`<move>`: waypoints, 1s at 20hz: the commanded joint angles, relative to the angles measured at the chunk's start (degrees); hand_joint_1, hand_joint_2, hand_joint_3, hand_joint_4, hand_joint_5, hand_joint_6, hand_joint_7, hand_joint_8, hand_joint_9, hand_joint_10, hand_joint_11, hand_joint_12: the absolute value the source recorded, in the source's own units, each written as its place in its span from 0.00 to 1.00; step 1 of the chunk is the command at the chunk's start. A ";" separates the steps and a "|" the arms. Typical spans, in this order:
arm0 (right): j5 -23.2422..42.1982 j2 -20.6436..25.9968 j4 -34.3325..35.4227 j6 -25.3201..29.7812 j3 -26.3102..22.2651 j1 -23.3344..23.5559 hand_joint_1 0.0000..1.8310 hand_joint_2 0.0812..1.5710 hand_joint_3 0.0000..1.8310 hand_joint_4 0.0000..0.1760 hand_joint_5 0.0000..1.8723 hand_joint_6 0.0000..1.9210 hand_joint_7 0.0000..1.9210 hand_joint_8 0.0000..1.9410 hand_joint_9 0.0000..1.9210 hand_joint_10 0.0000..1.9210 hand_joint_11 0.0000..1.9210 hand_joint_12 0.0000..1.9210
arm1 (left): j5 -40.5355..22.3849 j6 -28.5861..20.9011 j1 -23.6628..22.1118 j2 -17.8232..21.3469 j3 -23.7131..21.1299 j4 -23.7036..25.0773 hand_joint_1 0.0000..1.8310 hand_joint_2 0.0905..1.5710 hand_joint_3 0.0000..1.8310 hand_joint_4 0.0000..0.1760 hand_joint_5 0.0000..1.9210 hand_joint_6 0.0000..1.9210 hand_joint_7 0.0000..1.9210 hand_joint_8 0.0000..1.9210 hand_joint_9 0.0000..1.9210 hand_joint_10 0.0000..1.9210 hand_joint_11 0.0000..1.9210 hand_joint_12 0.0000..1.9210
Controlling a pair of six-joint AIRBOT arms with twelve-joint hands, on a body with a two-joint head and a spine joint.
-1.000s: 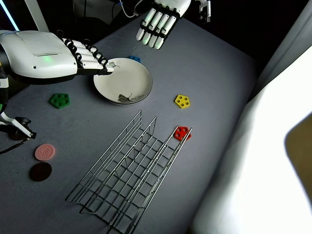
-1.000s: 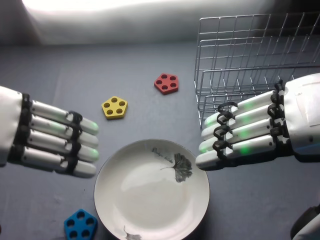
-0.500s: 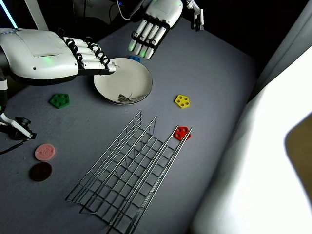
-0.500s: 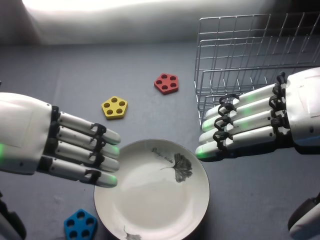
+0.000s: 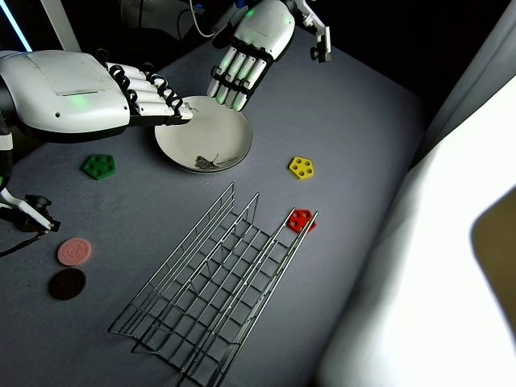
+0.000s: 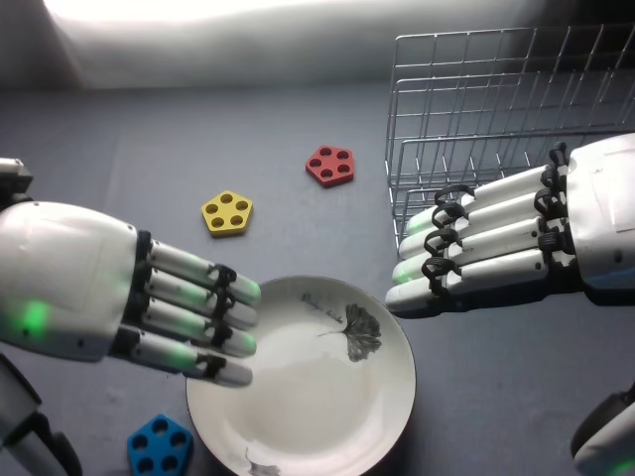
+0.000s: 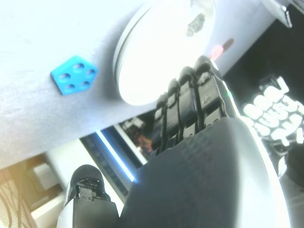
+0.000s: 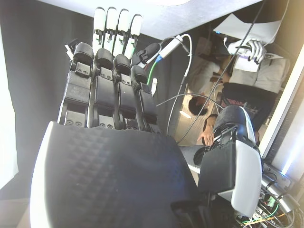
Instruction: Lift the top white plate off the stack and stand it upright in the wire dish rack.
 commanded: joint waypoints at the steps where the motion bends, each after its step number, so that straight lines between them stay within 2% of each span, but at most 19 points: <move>1: 2.85 0.67 4.30 0.25 0.02 0.66 0.00 0.61 0.00 0.00 0.08 0.01 0.09 0.01 0.10 0.01 0.09 0.01 | -2.66 0.50 -0.17 -0.31 -0.38 -3.92 0.00 0.61 0.00 0.00 0.06 0.00 0.08 0.00 0.07 0.00 0.05 0.03; 5: 2.85 0.67 4.39 0.25 0.03 0.66 0.00 0.61 0.00 0.00 0.06 0.00 0.08 0.00 0.09 0.00 0.09 0.00 | -1.85 1.86 2.91 -1.06 -0.38 -5.60 0.00 0.61 0.00 0.00 0.07 0.00 0.09 0.00 0.08 0.00 0.05 0.03; 8: 2.85 0.67 4.39 0.25 0.03 0.65 0.00 0.61 0.00 0.00 0.06 0.00 0.08 0.00 0.08 0.00 0.08 0.00 | -1.42 2.24 3.49 -1.51 -0.37 -5.26 0.00 0.61 0.00 0.00 0.04 0.00 0.07 0.00 0.07 0.00 0.05 0.03; 17: 2.84 0.67 4.56 0.24 0.05 0.65 0.00 0.62 0.00 0.00 0.07 0.00 0.08 0.00 0.08 0.00 0.07 0.00 | 0.60 3.67 5.39 -3.01 0.52 -5.43 0.00 0.61 0.00 0.00 0.07 0.00 0.10 0.00 0.10 0.00 0.08 0.03; 20: 2.84 0.67 4.56 0.24 0.05 0.65 0.00 0.62 0.00 0.00 0.08 0.00 0.09 0.00 0.09 0.00 0.08 0.00 | 1.51 3.79 5.95 -3.66 1.33 -5.38 0.00 0.61 0.00 0.00 0.05 0.00 0.08 0.00 0.08 0.00 0.06 0.02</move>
